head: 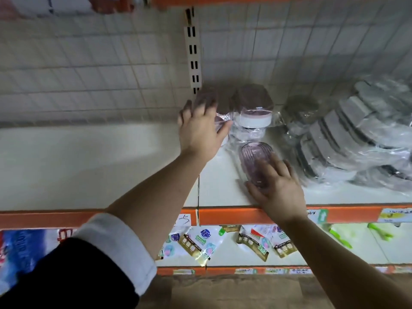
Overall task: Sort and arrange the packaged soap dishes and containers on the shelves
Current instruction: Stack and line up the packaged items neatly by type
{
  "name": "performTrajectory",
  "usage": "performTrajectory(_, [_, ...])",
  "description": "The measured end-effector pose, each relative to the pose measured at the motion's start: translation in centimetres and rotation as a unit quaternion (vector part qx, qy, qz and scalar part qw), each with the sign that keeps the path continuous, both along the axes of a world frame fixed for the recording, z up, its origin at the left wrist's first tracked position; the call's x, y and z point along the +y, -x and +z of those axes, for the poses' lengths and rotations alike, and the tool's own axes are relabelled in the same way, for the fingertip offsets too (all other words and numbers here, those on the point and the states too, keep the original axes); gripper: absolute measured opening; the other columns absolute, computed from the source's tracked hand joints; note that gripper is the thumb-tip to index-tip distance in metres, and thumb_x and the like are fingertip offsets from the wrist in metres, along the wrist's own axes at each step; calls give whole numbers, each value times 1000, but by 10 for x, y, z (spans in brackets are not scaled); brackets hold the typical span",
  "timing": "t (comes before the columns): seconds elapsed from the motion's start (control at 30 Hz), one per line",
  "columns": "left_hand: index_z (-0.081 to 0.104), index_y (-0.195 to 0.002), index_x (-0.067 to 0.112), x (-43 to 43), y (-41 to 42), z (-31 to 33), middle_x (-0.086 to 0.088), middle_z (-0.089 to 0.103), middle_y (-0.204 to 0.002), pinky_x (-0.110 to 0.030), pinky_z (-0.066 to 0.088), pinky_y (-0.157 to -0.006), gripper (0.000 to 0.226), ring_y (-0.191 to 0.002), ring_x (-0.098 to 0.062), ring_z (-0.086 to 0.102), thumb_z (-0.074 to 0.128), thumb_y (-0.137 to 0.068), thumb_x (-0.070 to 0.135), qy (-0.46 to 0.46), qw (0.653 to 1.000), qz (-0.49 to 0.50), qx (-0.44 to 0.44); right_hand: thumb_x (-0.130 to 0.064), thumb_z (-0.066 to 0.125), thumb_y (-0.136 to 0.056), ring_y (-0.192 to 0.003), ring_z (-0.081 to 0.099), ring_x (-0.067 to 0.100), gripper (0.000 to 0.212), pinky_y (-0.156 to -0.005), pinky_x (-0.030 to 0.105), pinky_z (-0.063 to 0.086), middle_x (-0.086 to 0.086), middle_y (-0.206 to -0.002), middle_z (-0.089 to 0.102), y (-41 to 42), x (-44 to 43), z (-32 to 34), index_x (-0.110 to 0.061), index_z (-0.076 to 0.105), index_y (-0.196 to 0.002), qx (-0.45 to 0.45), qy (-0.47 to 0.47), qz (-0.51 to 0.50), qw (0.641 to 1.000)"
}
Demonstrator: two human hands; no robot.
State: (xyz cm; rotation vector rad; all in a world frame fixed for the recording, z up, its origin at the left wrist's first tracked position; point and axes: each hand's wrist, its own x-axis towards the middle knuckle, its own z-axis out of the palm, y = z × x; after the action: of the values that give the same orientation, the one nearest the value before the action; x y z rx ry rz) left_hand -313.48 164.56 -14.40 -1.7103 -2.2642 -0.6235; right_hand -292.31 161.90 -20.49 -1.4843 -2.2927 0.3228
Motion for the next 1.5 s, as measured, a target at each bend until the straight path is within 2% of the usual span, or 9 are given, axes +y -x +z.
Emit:
performTrajectory(0.1, [49, -136, 20, 6, -1, -3, -7, 36, -150, -40, 32, -100, 62, -122, -37, 45, 49, -90, 61, -2, 1000, 24, -3, -42, 70, -82, -116, 45, 39, 50, -96, 44, 42, 11, -140, 49, 3, 2, -3, -16, 60, -124, 16, -34, -1, 999])
performTrajectory(0.17, [50, -134, 18, 7, -2, 0, -10, 36, -149, -41, 34, -99, 57, -117, -37, 47, 49, -92, 58, 0, 1000, 25, -4, -36, 70, -83, -112, 47, 41, 46, -96, 46, 41, 13, -133, 52, 4, 0, -4, -11, 59, -120, 21, -51, 4, 998])
performTrajectory(0.37, [54, -126, 12, -11, -3, 11, -13, 40, -141, -41, 34, -101, 46, -114, -36, 45, 53, -94, 45, 0, 999, -15, -28, -30, 71, -83, -112, 48, 41, 43, -95, 48, 43, 15, -130, 53, -6, -22, 12, -6, 60, -117, 61, -52, 2, 997])
performTrajectory(0.57, [65, -104, 3, -59, -18, 24, -18, 57, -115, -47, 43, -89, 37, -99, -40, 53, 70, -83, 33, -64, 993, -62, -78, -30, 74, -82, -110, 48, 40, 41, -93, 43, 41, 14, -125, 55, -23, -51, 35, -8, 60, -114, 55, -50, 9, 997])
performTrajectory(0.73, [67, -97, 2, -116, -40, 42, -18, 59, -108, -47, 46, -84, 34, -93, -40, 56, 72, -80, 31, -93, 988, -83, -90, -31, 74, -83, -112, 49, 41, 43, -94, 45, 42, 16, -127, 55, -46, -90, 66, -5, 60, -114, 59, -36, 2, 998])
performTrajectory(1.13, [66, -105, 5, -247, -76, 135, -9, 64, -121, -38, 43, -88, 43, -103, -30, 56, 60, -88, 44, -107, 987, -100, -73, -31, 74, -83, -119, 47, 42, 50, -98, 42, 39, 16, -135, 52, -90, -174, 183, -6, 59, -125, 87, -40, -6, 995])
performTrajectory(1.27, [64, -119, 3, -288, -84, 166, -8, 62, -126, -35, 43, -91, 53, -107, -28, 54, 58, -89, 46, -113, 985, -83, -101, -31, 73, -85, -119, 46, 39, 49, -98, 42, 40, 12, -136, 51, -96, -198, 222, -9, 59, -126, 122, -51, -10, 991])
performTrajectory(1.4, [61, -127, 2, -313, -87, 193, -9, 60, -129, -39, 47, -90, 59, -108, -31, 53, 55, -90, 47, -110, 987, -84, -77, -45, 57, -88, -119, 45, 35, 52, -101, 42, 39, 10, -136, 50, -97, -212, 257, -11, 57, -128, 148, -75, 5, 986])
performTrajectory(1.5, [62, -127, 4, -321, -85, 213, -8, 60, -130, -41, 47, -90, 59, -109, -33, 54, 53, -90, 48, -110, 988, -98, -37, -47, 53, -87, -119, 45, 35, 55, -102, 45, 39, 10, -135, 50, -95, -211, 280, -10, 57, -129, 165, -101, 24, 981])
